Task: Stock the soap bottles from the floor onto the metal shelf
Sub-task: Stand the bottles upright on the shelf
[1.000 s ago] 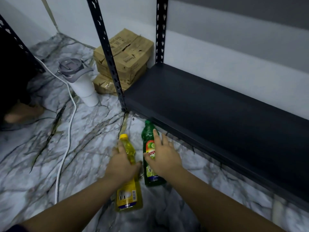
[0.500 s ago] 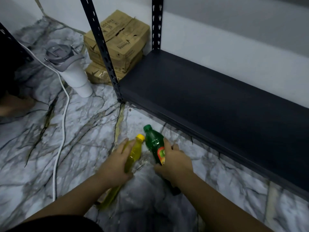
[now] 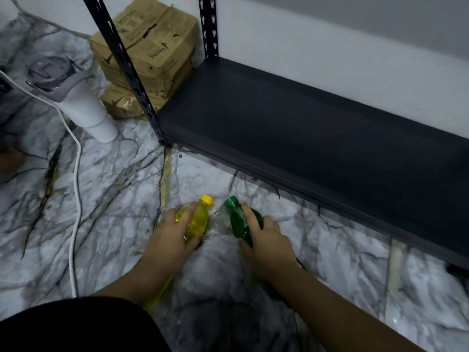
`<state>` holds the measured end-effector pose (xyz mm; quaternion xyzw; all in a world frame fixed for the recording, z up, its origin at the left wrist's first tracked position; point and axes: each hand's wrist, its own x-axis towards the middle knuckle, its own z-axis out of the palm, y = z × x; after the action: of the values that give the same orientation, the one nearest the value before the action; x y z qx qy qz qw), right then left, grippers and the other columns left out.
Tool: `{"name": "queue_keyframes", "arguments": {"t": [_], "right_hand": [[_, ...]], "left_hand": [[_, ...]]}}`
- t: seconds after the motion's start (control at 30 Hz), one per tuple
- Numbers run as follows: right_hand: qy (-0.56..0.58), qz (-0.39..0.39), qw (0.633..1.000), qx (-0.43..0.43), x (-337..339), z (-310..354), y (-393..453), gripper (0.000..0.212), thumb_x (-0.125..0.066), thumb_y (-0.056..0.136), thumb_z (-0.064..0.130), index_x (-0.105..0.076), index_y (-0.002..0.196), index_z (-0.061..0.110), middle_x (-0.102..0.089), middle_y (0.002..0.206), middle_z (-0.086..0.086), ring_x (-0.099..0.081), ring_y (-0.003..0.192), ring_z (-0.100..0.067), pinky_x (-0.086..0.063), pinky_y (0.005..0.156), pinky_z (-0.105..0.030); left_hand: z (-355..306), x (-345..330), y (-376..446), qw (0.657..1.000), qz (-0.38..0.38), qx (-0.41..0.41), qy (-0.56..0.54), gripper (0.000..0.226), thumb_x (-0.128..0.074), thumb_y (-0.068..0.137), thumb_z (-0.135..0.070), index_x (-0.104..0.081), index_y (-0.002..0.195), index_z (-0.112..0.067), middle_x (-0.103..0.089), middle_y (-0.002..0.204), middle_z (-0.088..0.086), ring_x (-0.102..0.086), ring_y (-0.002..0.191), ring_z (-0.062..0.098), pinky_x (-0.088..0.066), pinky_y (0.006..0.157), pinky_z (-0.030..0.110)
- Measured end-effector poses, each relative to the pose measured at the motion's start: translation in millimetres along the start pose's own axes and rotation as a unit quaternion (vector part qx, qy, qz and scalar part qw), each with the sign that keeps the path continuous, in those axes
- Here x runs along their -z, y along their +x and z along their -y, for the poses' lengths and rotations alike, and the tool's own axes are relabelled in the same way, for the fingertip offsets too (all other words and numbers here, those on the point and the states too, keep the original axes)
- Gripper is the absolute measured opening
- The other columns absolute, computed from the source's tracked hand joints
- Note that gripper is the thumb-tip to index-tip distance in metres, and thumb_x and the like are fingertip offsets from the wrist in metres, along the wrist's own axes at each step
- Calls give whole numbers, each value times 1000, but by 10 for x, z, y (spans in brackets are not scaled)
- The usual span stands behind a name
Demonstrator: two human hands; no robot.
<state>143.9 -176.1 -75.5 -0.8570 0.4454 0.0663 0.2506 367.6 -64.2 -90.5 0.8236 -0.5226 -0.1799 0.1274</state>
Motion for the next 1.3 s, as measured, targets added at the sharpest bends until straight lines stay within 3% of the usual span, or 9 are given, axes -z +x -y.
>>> {"name": "queue_keyframes", "arguments": {"t": [0.17, 0.3, 0.37, 0.47, 0.57, 0.73, 0.87, 0.97, 1.3], "right_hand": [[119, -96, 988, 39, 505, 80, -256, 90, -53, 103, 51, 23, 148, 68, -37, 129, 1, -55, 106, -20, -54, 89, -35], [149, -156, 972, 90, 1002, 239, -377, 81, -48, 103, 57, 17, 150, 70, -35, 134, 4, -54, 110, -19, -49, 85, -32], [160, -197, 961, 114, 1268, 323, -423, 80, -50, 103, 56, 11, 153, 67, -33, 143, 3, -53, 121, -21, -52, 89, -36], [165, -255, 942, 144, 1756, 455, -478, 82, -56, 102, 52, 3, 159, 61, -26, 157, 4, -57, 123, -24, -60, 87, -44], [179, -302, 920, 174, 2277, 567, -598, 84, -59, 101, 49, -1, 161, 58, -25, 157, 10, -62, 112, -18, -62, 81, -43], [179, -365, 884, 230, 3105, 742, -983, 82, -60, 100, 48, -5, 159, 62, -28, 155, 13, -57, 119, -10, -61, 86, -40], [189, -427, 844, 264, 3766, 881, -1371, 83, -63, 100, 46, -8, 160, 59, -31, 153, 14, -55, 120, 2, -54, 89, -18], [194, -471, 811, 288, 4251, 995, -1705, 84, -66, 98, 44, -12, 162, 55, -34, 151, 13, -49, 123, 10, -44, 91, -4], [167, -600, 716, 315, 5654, 1148, -2829, 86, -71, 99, 34, -17, 166, 38, -40, 144, 8, -46, 128, 9, -38, 98, -5]], "left_hand": [[-110, 325, -155, 988, -76, -65, -115, 78, -59, 87, -62, -36, 158, -39, -46, 143, 3, -59, 122, 24, -55, 96, 38], [-409, 748, -109, 952, -197, -102, -209, 79, -72, 87, -47, -35, 157, -41, -43, 149, -7, -40, 136, -7, -31, 110, 7], [-585, 1022, -7, 936, -240, -121, -229, 84, -75, 88, -39, -32, 159, -41, -39, 154, -9, -35, 144, -6, -27, 115, 10], [-901, 1576, 189, 913, -289, -181, -222, 86, -76, 89, -33, -32, 162, -21, -41, 154, 0, -35, 145, -2, -30, 117, 16], [-1236, 2179, 315, 894, -314, -245, -207, 86, -76, 89, -28, -32, 162, -14, -41, 151, 1, -36, 143, -3, -32, 116, 16], [-1789, 3078, 279, 868, -344, -323, -157, 86, -76, 90, -33, -33, 161, -12, -41, 148, -3, -38, 142, -1, -32, 117, 19], [-2346, 3649, 38, 832, -377, -380, -148, 85, -71, 91, -43, -27, 162, -28, -38, 147, -21, -37, 139, -6, -33, 114, 15], [-2770, 4017, -194, 793, -417, -411, -170, 87, -77, 89, -34, -30, 161, -21, -40, 145, -24, -44, 133, -9, -39, 108, 11], [-4149, 5170, -823, 708, -461, -484, -229, 83, -75, 90, -34, -35, 160, -14, -56, 141, -3, -52, 127, -10, -41, 105, 9]]}}
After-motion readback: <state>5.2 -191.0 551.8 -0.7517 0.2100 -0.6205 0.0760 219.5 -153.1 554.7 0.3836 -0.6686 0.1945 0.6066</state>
